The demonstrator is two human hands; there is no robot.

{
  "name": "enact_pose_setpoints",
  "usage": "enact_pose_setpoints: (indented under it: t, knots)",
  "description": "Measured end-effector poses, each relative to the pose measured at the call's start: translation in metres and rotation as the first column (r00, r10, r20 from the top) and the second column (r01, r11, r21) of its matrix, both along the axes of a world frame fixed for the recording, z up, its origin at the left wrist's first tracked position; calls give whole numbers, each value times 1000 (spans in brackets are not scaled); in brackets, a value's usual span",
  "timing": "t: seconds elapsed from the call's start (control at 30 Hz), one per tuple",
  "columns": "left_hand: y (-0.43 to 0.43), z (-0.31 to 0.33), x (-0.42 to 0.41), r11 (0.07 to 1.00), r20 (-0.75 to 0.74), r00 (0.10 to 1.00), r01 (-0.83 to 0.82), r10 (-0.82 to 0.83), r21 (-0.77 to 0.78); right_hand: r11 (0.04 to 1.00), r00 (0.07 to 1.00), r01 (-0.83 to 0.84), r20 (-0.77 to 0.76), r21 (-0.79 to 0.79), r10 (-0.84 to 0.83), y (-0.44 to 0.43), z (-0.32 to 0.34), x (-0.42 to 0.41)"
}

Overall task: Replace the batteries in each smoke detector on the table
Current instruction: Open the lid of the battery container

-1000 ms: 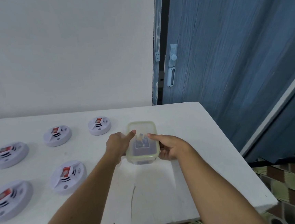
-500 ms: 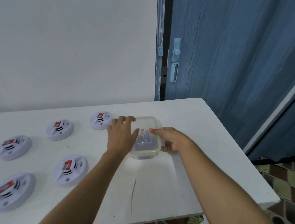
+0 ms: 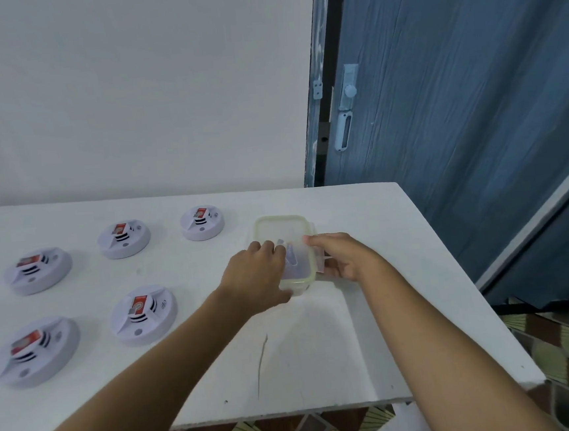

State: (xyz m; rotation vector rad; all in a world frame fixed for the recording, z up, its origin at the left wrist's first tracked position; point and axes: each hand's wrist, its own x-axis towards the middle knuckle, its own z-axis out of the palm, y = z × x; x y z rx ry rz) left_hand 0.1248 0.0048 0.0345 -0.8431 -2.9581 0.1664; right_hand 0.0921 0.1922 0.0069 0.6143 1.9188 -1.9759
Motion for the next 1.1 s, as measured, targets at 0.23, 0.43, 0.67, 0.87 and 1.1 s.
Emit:
enact_pose_setpoints:
  t: [0.23,0.43,0.67,0.87,1.1]
  knots:
    - [43,-15,14,971,20,984,-174,180,-161,979,999,-46,-38,-196,39,14,-7,8]
    - [54,-24,23,950,29,967,-242,252,-200,967,999,-18,-45,-253,7,14,-11,10]
    - [56,-22,24,945,104,949,-276,296,-174,972,998,-24,-57,-235,11,13,-11,12]
    - [42,-13,28,958,170,955,-208,243,-198,979,1000,-14,-30,-203,8,10,-10,14]
    - [16,31,6,991,246,960,-135,134,-10,980,987,151,-37,-129,-157,-13,-7,8]
